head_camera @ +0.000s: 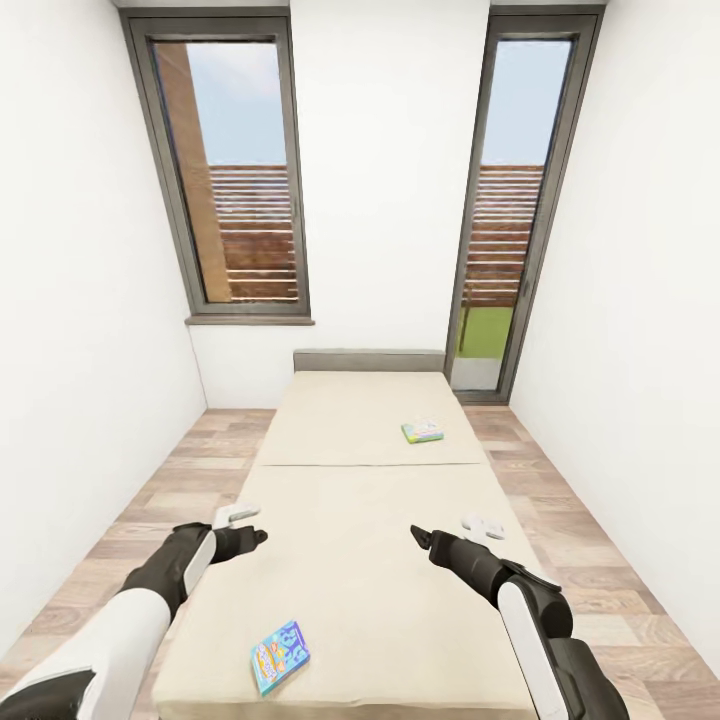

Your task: Put all the toys in the child's room - the three board games (two on the bed and one on the table), the two jigsaw puzzles on the table, and the tennis ball on the table - inside the toy box on the table in the child's room.

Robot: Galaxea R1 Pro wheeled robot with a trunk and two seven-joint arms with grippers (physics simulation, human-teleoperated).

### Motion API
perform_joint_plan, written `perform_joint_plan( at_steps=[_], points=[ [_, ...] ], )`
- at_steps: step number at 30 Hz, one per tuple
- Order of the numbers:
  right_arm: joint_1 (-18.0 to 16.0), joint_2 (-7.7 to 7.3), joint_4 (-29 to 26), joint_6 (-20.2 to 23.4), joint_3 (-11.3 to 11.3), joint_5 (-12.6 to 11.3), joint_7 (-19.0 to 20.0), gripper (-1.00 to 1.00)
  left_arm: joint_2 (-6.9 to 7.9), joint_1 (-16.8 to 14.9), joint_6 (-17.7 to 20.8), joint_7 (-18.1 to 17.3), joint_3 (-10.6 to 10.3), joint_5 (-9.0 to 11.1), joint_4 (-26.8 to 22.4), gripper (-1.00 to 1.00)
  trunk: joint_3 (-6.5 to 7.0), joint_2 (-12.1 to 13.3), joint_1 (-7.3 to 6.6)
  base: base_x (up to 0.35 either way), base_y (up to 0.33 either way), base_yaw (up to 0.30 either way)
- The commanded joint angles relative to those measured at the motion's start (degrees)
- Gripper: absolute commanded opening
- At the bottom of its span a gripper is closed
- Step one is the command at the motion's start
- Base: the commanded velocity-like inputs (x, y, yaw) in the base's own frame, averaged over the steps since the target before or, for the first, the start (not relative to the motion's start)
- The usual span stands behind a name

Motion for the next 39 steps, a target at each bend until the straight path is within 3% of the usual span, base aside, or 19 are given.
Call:
perform_joint_plan(
  at_steps=[1,8,14,39],
  points=[
    [-0.05,0.02,-0.09,0.28,-0.03,-0.02,0.05,1.00,-0.23,-0.10,0.31,-0.16,0.07,0.08,-0.02,1.00,-0.14,-0.14,0.04,0.000,0.000,0.000],
    [-0.05,0.08,-0.15,0.28,0.00,0.08,-0.05,1.00,-1.02,-0.24,0.09,0.07,-2.96,-0.12,0.25,1.00,-0.18,-0.14,0.04,0.125,-0.011,0.000],
    [-0.05,0.04,-0.09,0.28,0.01,0.09,-0.02,1.00,-1.15,-0.28,0.18,0.16,-4.07,-0.05,0.30,1.00,-0.24,-0.14,0.04,0.130,-0.040,0.000],
    [-0.05,0.21,0.29,0.52,0.22,0.19,-0.13,1.00,-1.29,-0.31,1.10,0.41,-4.45,-0.06,0.52,1.00,-1.04,-0.14,0.04,0.050,-0.044,0.000]
  ],
)
